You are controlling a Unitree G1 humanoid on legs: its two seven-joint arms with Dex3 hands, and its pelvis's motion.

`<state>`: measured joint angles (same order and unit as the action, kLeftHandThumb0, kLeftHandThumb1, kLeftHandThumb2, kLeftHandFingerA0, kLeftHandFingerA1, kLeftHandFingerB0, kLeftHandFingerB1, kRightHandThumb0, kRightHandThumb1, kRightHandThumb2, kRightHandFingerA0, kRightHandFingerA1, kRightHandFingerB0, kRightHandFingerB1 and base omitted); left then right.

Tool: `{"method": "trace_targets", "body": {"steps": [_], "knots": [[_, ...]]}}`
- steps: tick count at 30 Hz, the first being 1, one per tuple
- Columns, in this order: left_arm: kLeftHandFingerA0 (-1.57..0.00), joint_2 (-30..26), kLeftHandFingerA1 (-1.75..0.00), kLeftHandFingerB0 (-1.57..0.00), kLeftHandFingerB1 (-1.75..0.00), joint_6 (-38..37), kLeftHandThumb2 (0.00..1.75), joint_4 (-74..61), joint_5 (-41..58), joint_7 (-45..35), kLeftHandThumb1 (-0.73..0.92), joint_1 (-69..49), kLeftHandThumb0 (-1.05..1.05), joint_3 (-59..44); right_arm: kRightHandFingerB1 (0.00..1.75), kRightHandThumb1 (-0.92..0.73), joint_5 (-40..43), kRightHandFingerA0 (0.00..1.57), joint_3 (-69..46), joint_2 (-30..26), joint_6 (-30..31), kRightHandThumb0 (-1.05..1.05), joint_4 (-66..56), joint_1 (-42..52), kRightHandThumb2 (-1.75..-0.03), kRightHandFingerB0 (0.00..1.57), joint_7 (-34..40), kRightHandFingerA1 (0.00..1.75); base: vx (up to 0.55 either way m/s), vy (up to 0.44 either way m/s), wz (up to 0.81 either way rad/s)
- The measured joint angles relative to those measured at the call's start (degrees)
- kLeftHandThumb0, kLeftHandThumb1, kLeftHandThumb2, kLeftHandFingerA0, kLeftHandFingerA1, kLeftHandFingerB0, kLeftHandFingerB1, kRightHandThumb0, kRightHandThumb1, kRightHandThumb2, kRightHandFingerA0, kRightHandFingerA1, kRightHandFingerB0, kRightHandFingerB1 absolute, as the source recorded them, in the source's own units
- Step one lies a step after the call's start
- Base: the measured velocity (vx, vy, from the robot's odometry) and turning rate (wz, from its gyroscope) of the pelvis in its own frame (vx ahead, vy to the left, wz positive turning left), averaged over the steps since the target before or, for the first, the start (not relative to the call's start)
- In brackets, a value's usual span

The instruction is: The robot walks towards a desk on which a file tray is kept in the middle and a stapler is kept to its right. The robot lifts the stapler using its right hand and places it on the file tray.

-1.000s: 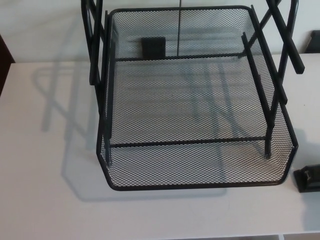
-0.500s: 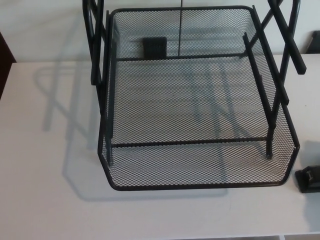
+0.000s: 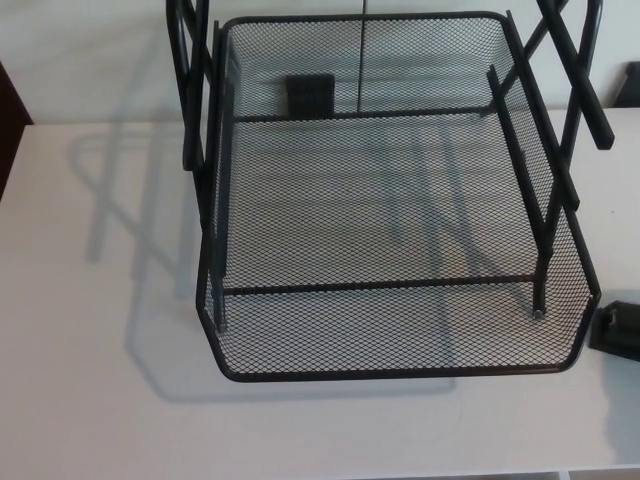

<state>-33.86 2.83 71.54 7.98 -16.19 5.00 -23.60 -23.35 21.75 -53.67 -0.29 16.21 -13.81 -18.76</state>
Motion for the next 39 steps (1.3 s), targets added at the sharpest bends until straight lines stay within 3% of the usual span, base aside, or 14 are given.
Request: {"method": "trace_targets", "body": {"steps": [4, 5, 8, 10, 11, 12, 13, 16, 17, 25, 28, 29, 37, 39], "knots": [[-0.46, 0.08, -1.04, -0.20, -0.77, 0.00, 1.32, 0.01, -0.03, 0.00, 0.58, 0.01, -1.05, 0.04, 0.82, -0.56, -0.96, 1.00, 0.12, 0.61, -0.56, -0.06, -0.01, 0.25, -0.66, 1.00, 3.36, 1.43, 0.00, 0.000, 0.00], [-0.44, 0.10, -1.02, -0.17, -0.76, 0.00, 1.34, 0.01, -0.03, 0.00, 0.61, 0.01, -1.05, 0.04, 0.99, -0.52, -1.12, 0.99, 0.12, 0.77, -0.68, -0.02, 0.00, 0.32, -0.77, 0.98, 4.11, 1.52, 0.00, 0.000, 0.00], [-0.47, 0.17, -1.04, -0.19, -0.76, 0.00, 1.34, 0.01, -0.04, 0.00, 0.61, 0.01, -1.05, 0.06, 1.14, -0.51, -1.56, 0.97, 0.13, 1.35, -1.02, -0.02, 0.00, 0.50, -0.75, 0.95, 6.59, 1.59, 0.00, 0.000, 0.00], [-0.46, 0.20, -1.01, -0.17, -0.75, 0.00, 1.33, 0.01, -0.04, 0.00, 0.62, 0.01, -1.05, 0.06, 1.03, -0.50, -1.94, 0.99, 0.14, 1.76, -1.16, -0.01, 0.02, 0.52, -0.78, 0.99, 8.28, 1.58, 0.00, 0.000, 0.00], [-0.45, 0.21, -1.01, -0.17, -0.75, 0.00, 1.33, 0.01, -0.05, 0.00, 0.62, 0.00, -1.05, 0.07, 1.08, -0.51, -2.20, 0.99, 0.16, 1.98, -1.23, 0.00, 0.05, 0.56, -0.81, 0.99, 9.29, 1.60, 0.00, 0.000, 0.00], [-0.45, 0.21, -1.01, -0.17, -0.75, 0.00, 1.33, 0.01, -0.05, 0.00, 0.62, 0.00, -1.05, 0.08, 1.08, -0.51, -2.27, 0.99, 0.16, 2.03, -1.25, 0.00, 0.06, 0.57, -0.81, 0.99, 9.55, 1.60, 0.00, 0.000, 0.00], [-0.44, 0.21, -1.00, -0.16, -0.75, 0.00, 1.33, 0.01, -0.05, 0.00, 0.62, 0.00, -1.05, 0.11, 1.23, -0.53, -2.65, 0.97, 0.19, 2.29, -1.38, 0.01, 0.10, 0.63, -0.78, 0.92, 10.73, 1.65, 0.00, 0.000, 0.00], [-0.43, 0.21, -1.00, -0.17, -0.75, 0.00, 1.32, 0.01, -0.06, 0.00, 0.60, 0.00, -1.05, 0.19, 1.22, -0.53, -3.40, 0.94, 0.19, 2.87, -1.58, -0.02, 0.15, 0.88, -0.68, 0.90, 13.24, 1.64, 0.00, 0.000, 0.00], [-0.51, 0.22, -1.05, -0.23, -0.79, 0.00, 1.30, 0.01, -0.06, 0.00, 0.58, -0.01, -1.05, 0.23, 1.37, -0.50, -3.58, 0.86, 0.19, 3.01, -1.62, 0.09, 0.16, 1.02, -0.64, 0.86, 14.03, 1.71, 0.00, 0.000, 0.00], [-0.53, 0.23, -1.04, -0.21, -0.80, 0.00, 1.31, 0.02, -0.10, 0.01, 0.60, -0.34, -1.05, 0.57, 1.45, -0.59, -4.60, 0.85, -0.47, 3.54, -2.88, 0.03, 0.15, 3.42, -0.67, 0.78, 20.59, 1.71, 0.00, 0.000, 0.00], [-0.52, 0.24, -1.04, -0.21, -0.80, 0.00, 1.32, 0.02, -0.10, 0.02, 0.60, -0.64, -1.05, 0.61, 1.45, -0.54, -5.04, 0.87, -1.56, 3.57, -3.75, 0.01, 0.07, 4.99, -0.68, 0.78, 23.03, 1.69, 0.00, 0.000, 0.00], [-0.54, 0.24, -1.04, -0.21, -0.80, 0.00, 1.31, 0.02, -0.11, 0.02, 0.60, -0.82, -1.05, 0.62, 1.42, -0.60, -5.19, 0.88, -1.92, 3.57, -4.05, -0.04, 0.06, 5.44, -0.60, 0.81, 23.76, 1.68, 0.00, 0.000, 0.00], [-0.50, 0.24, -1.01, -0.15, -0.78, 0.00, 1.30, 0.05, -0.12, 0.10, 0.60, -2.15, -1.05, 0.67, 1.41, -0.55, -5.82, 0.90, -7.52, 3.56, -6.18, -0.05, -0.01, 9.42, -0.67, 0.84, 28.88, 1.62, 0.00, 0.000, 0.00], [-0.46, 0.24, -1.00, -0.16, -0.77, 0.00, 1.31, 0.05, -0.12, 0.19, 0.61, -2.59, -1.05, 0.67, 1.44, -0.52, -5.88, 0.99, -10.39, 3.55, -6.80, -0.08, -0.14, 10.09, -0.75, 0.90, 30.38, 1.58, 0.00, 0.000, 0.00]]}}
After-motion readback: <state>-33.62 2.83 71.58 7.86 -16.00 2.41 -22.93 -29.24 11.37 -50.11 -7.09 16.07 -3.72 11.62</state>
